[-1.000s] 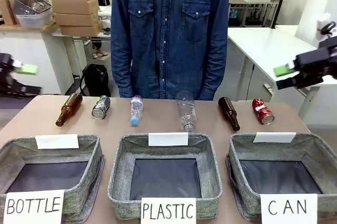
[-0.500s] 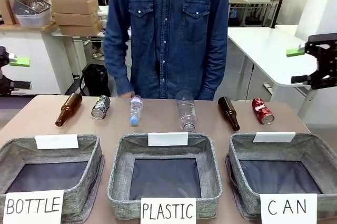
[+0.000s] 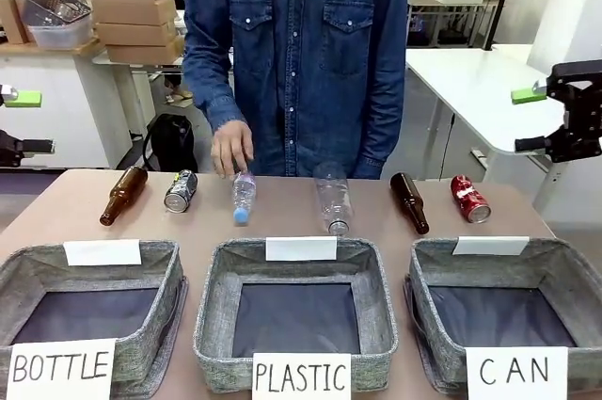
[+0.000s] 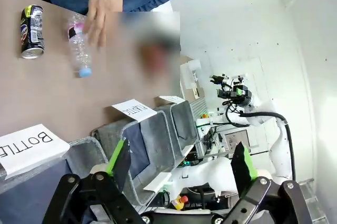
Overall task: Sort the can waste into the basket.
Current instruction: Pick up the can waste from the table and place it in the right Fabric basket.
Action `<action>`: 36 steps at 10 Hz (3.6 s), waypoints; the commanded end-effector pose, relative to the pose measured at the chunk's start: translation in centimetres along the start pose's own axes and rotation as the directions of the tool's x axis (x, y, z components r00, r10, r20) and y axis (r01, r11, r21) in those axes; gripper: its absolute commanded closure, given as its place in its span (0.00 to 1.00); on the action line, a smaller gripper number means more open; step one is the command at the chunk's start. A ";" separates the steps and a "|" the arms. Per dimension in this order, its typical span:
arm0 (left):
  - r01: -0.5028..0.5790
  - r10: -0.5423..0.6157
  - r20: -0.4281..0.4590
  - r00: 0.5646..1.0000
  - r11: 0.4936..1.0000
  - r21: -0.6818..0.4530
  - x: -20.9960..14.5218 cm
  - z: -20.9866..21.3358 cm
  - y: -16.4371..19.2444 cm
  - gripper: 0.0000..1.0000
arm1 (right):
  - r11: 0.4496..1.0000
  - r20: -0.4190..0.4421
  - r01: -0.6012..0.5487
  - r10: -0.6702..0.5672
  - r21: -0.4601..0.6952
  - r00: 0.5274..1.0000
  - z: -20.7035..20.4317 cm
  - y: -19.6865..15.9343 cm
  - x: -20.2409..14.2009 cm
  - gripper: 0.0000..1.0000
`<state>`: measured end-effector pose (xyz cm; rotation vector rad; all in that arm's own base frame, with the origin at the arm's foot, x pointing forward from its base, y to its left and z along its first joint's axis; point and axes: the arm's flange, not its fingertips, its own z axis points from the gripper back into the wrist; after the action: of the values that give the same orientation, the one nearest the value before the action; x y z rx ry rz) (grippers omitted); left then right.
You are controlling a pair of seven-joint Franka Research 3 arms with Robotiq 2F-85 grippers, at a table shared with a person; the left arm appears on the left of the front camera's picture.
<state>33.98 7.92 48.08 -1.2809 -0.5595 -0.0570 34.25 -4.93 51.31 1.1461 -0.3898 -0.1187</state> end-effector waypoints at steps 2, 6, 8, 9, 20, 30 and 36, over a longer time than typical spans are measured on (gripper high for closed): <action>0.026 -0.026 0.007 1.000 1.000 -0.013 0.3 -0.2 0.0 0.00 | 0.786 -0.061 -0.244 0.255 -0.569 0.965 -3.9 0.4 2.5 0.00; 0.026 -0.026 0.007 1.000 1.000 -0.013 0.3 -0.2 0.0 0.00 | 0.477 0.060 -0.076 0.262 -0.875 0.963 -6.3 -1.8 5.6 0.00; 0.026 -0.026 0.007 1.000 1.000 -0.013 0.3 -0.2 0.0 0.00 | 0.640 0.019 -0.225 0.351 -0.735 0.936 -6.6 -1.4 5.7 0.00; 0.026 -0.026 0.007 1.000 1.000 -0.013 0.3 -0.2 0.0 0.00 | 0.640 0.019 -0.225 0.351 -0.735 0.936 -6.6 -1.4 5.7 0.00; 0.026 -0.026 0.007 1.000 1.000 -0.013 0.3 -0.2 0.0 0.00 | 0.451 -0.264 -0.214 -0.049 -0.866 0.963 -17.6 -15.6 21.3 0.00; 0.026 -0.026 0.007 1.000 1.000 -0.013 0.3 -0.2 0.0 0.00 | 0.409 -0.286 -0.207 -0.141 -0.889 0.948 -19.8 -18.4 21.7 0.00; 0.026 -0.026 0.007 1.000 1.000 -0.013 0.3 -0.2 0.0 0.00 | 0.363 -0.363 -0.280 -0.184 -0.889 0.913 -21.3 -18.1 21.6 0.58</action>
<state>34.14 7.97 48.04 -1.2704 -0.5559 -0.0608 63.14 -0.52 32.24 -0.0033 0.0570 -0.0102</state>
